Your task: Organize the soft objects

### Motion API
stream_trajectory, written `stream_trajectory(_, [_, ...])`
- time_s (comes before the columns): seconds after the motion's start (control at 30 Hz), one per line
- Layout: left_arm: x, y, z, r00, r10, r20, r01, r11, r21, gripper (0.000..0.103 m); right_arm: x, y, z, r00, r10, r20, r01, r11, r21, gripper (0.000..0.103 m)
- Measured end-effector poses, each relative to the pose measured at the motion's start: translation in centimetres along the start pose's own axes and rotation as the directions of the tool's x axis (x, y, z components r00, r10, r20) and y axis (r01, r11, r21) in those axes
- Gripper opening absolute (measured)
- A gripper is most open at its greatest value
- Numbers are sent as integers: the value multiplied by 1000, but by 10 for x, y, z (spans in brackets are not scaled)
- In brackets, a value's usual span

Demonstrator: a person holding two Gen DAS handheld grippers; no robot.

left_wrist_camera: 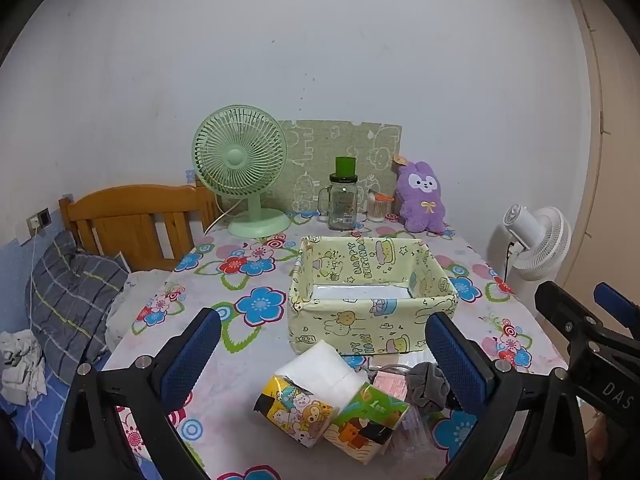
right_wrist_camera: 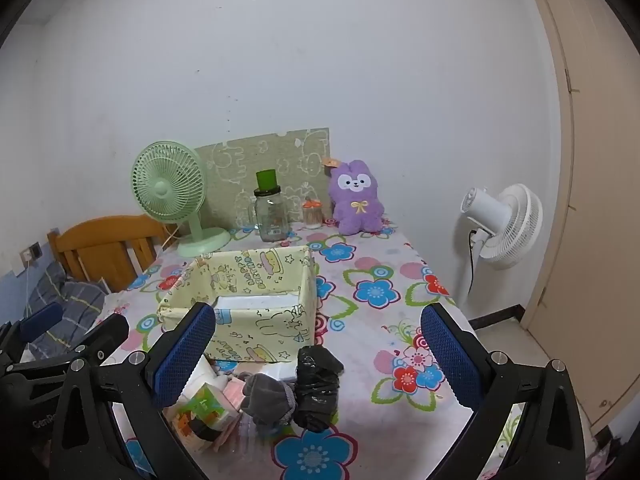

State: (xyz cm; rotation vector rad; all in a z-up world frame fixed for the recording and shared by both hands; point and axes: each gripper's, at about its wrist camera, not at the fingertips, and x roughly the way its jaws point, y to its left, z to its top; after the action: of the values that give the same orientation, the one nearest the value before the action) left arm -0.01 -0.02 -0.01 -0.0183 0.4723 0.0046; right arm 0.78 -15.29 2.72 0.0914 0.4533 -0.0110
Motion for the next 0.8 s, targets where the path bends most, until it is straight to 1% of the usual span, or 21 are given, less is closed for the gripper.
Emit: stream_trajectory(0.8, [-2,-3,-2,1000,1,-3,-1,1000,1,101,-2,1,-1,1000,-2,0,2,1000,-8,103])
